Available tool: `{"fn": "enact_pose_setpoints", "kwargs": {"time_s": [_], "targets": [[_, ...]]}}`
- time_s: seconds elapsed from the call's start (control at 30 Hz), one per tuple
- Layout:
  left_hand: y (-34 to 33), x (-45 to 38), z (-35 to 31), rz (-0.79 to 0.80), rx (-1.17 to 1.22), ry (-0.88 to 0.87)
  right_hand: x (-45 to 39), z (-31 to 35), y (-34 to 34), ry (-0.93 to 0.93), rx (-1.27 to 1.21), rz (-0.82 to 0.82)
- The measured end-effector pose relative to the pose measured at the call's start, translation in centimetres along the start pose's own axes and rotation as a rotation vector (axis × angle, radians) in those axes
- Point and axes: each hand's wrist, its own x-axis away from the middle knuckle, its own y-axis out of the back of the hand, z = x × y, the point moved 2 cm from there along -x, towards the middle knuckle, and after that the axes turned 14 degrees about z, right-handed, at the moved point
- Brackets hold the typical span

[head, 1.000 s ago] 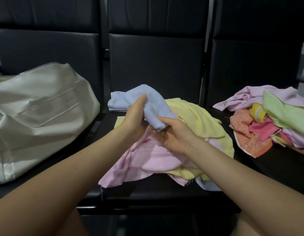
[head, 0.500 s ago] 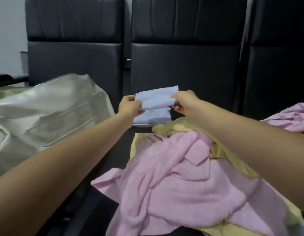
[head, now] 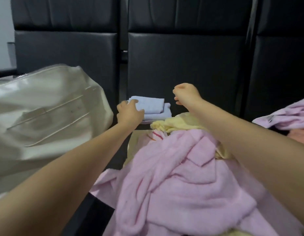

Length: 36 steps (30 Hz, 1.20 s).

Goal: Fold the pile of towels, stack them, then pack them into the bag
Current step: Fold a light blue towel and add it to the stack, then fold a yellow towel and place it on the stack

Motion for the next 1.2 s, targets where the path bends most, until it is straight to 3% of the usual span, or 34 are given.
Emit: {"fn": "enact_pose_setpoints", "kwargs": {"time_s": [0.2, 0.47, 0.7, 0.97, 1.1, 1.2], "targets": [[-0.1, 6.5, -4.1, 0.225, 0.592, 0.014, 8.6, -1.6, 6.8, 0.069, -0.009, -0.134], [-2.8, 11.4, -3.9, 0.368, 0.561, 0.014, 15.5, -6.8, 8.2, 0.024, 0.248, -0.168], [-3.3, 11.7, -4.7, 0.355, 0.494, 0.087, 14.8, -8.6, 7.6, -0.110, 0.218, -0.028], [-4.6, 8.8, -5.7, 0.444, 0.719, 0.183, 11.2, -7.7, 6.3, 0.002, 0.164, -0.074], [-5.0, 7.9, -5.7, 0.515, 0.831, 0.168, 11.3, -5.6, 6.1, 0.130, -0.099, -0.048], [-4.2, 7.4, -6.2, 0.469, 0.928, 0.188, 12.1, -3.7, 7.3, 0.147, -0.548, 0.025]]}}
